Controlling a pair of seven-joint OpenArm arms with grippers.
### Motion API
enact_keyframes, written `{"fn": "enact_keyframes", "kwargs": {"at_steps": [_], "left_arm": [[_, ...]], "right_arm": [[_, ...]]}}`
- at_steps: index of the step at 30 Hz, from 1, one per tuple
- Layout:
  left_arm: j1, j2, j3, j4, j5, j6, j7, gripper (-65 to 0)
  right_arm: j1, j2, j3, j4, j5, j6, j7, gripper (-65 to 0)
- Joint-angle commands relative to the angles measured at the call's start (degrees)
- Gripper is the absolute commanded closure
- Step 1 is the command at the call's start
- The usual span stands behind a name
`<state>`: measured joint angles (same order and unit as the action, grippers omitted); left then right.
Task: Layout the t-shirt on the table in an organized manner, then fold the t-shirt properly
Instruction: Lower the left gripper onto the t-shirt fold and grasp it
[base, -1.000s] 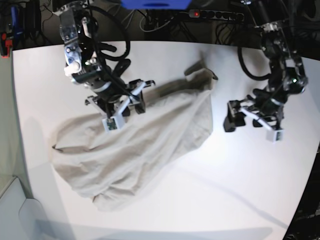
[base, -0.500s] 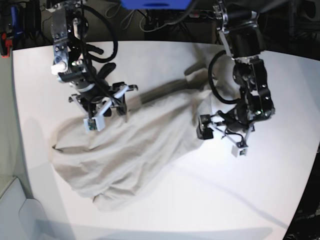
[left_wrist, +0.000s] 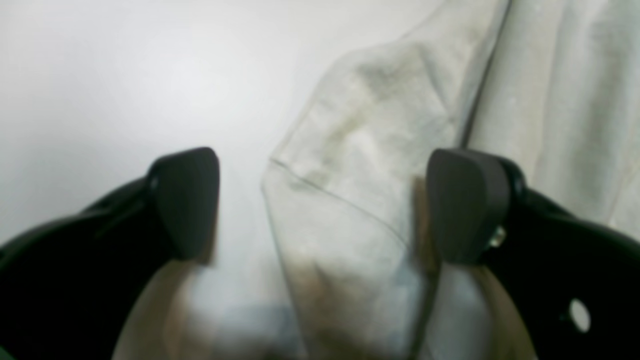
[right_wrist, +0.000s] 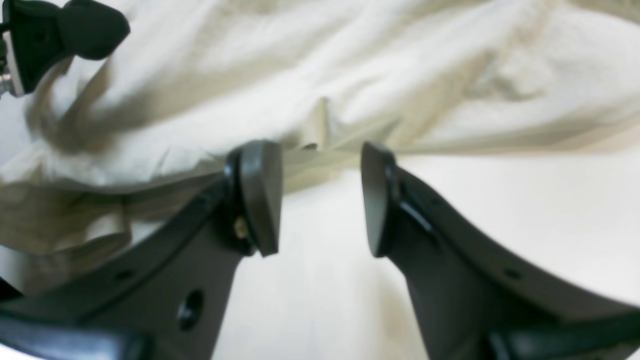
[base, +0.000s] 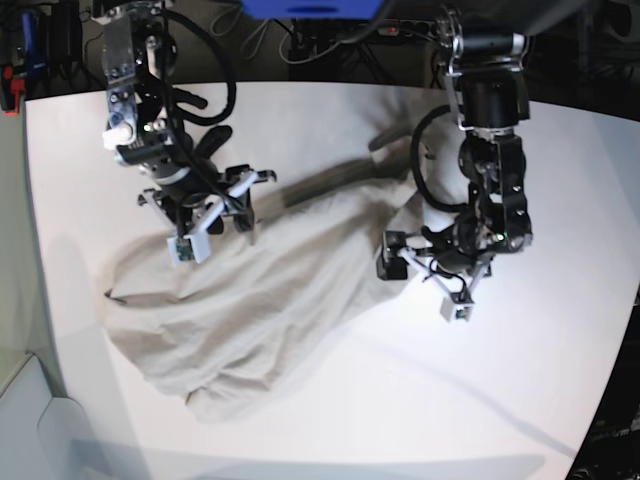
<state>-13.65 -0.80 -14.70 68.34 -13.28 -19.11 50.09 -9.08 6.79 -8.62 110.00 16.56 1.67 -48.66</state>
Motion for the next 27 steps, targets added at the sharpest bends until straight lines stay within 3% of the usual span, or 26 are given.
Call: {"fn": "enact_keyframes", "kwargs": {"at_steps": [1,22,25,27], "left_arm": [[-0.02,-0.04,-0.11,-0.16,0.4,0.17,2.27,-65.0],[2.44,-1.0,0.24,-0.16,-0.13,-0.18,2.79,-65.0],[2.53,-1.71,0.24,-0.6,-0.22,-4.84,2.79,-65.0],[2.53,-1.8,-0.11,-2.45,0.22,-6.25,2.53,-65.0]], "right_arm": [[0.69,0.03,0.14,1.17,0.37,-0.05,1.32,-26.2],[0.69,-0.06,0.14,1.17,0.37,-0.05,1.41,-26.2],[0.69,-0.06,0.14,1.17,0.37,-0.05,1.41,-26.2],[0.69,-0.06,0.14,1.17,0.37,-0.05,1.41,-26.2]]}}
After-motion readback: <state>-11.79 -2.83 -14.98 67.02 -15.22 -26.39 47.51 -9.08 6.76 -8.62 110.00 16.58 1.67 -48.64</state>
